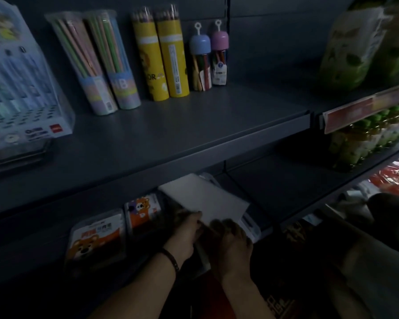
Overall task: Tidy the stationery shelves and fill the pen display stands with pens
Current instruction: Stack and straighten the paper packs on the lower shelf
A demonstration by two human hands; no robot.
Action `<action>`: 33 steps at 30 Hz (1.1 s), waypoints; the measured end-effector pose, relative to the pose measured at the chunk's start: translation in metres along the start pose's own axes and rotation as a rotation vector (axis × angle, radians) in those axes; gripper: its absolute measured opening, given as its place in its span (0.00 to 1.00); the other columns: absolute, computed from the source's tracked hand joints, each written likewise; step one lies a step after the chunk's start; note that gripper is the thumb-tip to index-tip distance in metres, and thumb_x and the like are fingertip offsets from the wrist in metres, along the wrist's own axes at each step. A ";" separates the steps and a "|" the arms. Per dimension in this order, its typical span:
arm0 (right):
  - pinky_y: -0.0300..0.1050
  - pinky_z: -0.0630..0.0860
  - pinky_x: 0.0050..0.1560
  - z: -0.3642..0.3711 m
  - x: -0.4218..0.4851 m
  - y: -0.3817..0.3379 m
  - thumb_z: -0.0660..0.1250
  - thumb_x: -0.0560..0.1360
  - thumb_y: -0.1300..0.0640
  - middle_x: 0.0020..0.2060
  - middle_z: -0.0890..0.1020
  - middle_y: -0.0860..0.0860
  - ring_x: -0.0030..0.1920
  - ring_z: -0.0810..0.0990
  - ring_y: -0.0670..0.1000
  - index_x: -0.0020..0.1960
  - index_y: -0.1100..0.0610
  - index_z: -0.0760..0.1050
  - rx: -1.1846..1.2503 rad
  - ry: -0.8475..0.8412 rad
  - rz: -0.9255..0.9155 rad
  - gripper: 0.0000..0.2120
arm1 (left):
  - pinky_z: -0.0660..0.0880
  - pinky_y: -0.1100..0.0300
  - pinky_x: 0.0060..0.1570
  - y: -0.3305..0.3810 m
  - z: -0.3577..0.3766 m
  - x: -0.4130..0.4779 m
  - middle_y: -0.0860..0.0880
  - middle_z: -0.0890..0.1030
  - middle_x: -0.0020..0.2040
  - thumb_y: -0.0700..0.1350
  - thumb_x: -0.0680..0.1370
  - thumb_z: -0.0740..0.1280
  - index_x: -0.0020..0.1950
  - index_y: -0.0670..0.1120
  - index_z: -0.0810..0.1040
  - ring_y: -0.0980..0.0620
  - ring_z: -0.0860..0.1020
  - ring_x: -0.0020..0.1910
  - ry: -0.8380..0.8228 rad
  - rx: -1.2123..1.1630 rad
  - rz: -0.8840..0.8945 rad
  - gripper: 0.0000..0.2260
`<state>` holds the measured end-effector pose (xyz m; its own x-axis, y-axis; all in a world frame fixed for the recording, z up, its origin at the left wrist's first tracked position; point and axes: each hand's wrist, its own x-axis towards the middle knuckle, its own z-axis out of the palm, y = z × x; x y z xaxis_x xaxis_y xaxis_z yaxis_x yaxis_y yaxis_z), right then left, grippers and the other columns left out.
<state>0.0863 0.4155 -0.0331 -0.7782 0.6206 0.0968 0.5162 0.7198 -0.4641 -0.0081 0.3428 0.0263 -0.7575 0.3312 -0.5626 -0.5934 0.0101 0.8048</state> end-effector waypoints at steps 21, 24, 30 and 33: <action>0.34 0.71 0.64 -0.050 -0.028 -0.036 0.66 0.84 0.61 0.63 0.80 0.52 0.60 0.80 0.49 0.70 0.63 0.77 0.826 0.190 0.130 0.16 | 0.83 0.49 0.40 0.013 -0.146 -0.064 0.52 0.83 0.62 0.36 0.84 0.66 0.69 0.66 0.70 0.41 0.85 0.57 -0.012 0.161 0.131 0.26; 0.37 0.76 0.58 -0.036 -0.030 -0.060 0.69 0.82 0.66 0.50 0.86 0.49 0.56 0.80 0.52 0.56 0.62 0.84 1.041 0.050 0.193 0.07 | 0.83 0.50 0.42 0.019 -0.175 -0.082 0.54 0.82 0.64 0.36 0.84 0.65 0.70 0.66 0.70 0.44 0.84 0.59 -0.023 0.180 0.146 0.26; 0.31 0.77 0.36 -0.038 -0.056 -0.113 0.67 0.78 0.76 0.38 0.81 0.55 0.41 0.78 0.53 0.49 0.66 0.78 1.318 -0.208 0.204 0.07 | 0.84 0.48 0.45 0.031 -0.249 -0.113 0.52 0.82 0.64 0.35 0.83 0.67 0.74 0.65 0.69 0.43 0.84 0.59 0.022 0.157 0.132 0.28; 0.31 0.79 0.36 -0.022 -0.067 -0.140 0.68 0.77 0.77 0.34 0.84 0.49 0.37 0.81 0.49 0.47 0.64 0.79 1.269 -0.296 0.187 0.10 | 0.84 0.44 0.54 0.037 -0.298 -0.133 0.51 0.81 0.67 0.35 0.81 0.71 0.79 0.64 0.65 0.42 0.82 0.63 -0.014 0.199 0.114 0.35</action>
<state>0.0739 0.2794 0.0447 -0.8644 0.4701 -0.1784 0.0574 -0.2602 -0.9638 -0.0103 0.0179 0.0744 -0.8118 0.3540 -0.4644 -0.4377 0.1575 0.8852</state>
